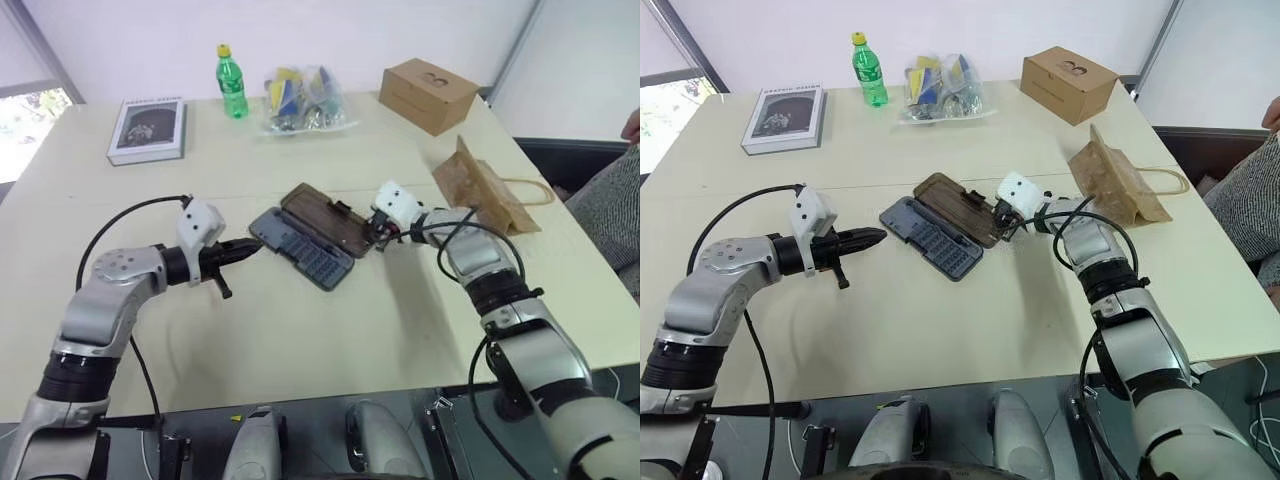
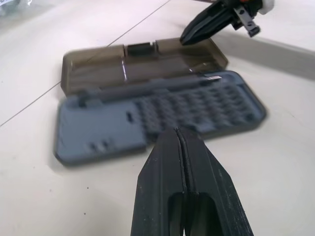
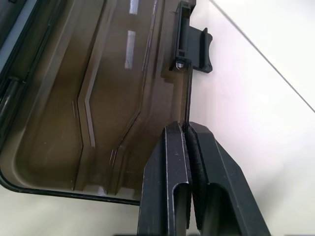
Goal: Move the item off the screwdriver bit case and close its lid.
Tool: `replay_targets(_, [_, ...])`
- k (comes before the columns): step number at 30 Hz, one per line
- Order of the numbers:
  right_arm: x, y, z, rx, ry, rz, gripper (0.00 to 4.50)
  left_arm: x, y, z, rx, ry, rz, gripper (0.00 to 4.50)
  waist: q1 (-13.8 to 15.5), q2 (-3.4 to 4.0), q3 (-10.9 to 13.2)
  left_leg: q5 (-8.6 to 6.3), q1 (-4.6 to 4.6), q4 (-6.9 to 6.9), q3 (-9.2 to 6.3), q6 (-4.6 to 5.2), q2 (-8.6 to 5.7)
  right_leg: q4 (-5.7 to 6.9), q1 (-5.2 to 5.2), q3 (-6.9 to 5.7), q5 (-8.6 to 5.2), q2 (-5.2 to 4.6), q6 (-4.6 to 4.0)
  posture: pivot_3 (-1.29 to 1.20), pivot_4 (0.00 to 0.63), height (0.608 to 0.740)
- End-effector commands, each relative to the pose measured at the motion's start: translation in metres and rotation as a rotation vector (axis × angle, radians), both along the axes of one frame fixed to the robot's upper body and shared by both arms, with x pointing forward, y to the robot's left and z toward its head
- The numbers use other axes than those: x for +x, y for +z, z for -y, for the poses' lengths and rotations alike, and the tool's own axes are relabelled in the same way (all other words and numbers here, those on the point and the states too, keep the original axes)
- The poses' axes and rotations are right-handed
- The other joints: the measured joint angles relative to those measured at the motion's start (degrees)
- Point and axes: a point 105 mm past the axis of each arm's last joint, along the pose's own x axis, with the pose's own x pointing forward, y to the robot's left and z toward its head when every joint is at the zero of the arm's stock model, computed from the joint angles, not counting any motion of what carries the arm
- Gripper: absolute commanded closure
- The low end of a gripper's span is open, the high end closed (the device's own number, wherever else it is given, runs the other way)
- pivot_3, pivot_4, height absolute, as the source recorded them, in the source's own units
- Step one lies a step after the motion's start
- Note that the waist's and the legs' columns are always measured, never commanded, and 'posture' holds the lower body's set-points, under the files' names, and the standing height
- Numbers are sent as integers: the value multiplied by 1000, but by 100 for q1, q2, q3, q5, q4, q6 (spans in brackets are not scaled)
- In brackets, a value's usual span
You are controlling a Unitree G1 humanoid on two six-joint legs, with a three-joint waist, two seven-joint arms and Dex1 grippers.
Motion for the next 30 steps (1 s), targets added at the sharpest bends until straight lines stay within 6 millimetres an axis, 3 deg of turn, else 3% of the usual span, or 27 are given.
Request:
replay_targets(1, [-12,15,-18,-65,198,71,4447,4,13,-3,14,7,61,4500,-4,1,1,0,0,0,0,0,0,0,-1,0,0,1,0,0,150,740])
replay_targets(6, [-26,24,-30,-137,414,111,4447,5,13,-3,15,3,66,4500,2,1,1,0,0,0,0,0,0,0,-1,0,0,0,0,0,150,740])
replay_targets(13, [-36,17,-36,-244,602,120,4447,5,13,-2,12,5,71,4500,7,1,1,0,0,1,1,0,0,0,-1,0,0,-1,0,0,150,740])
replay_targets(30, [-16,21,-52,-316,623,256,4447,-1,11,-5,17,19,68,4500,5,2,2,2,2,2,3,-3,1,4,-1,0,0,-8,-1,0,150,740])
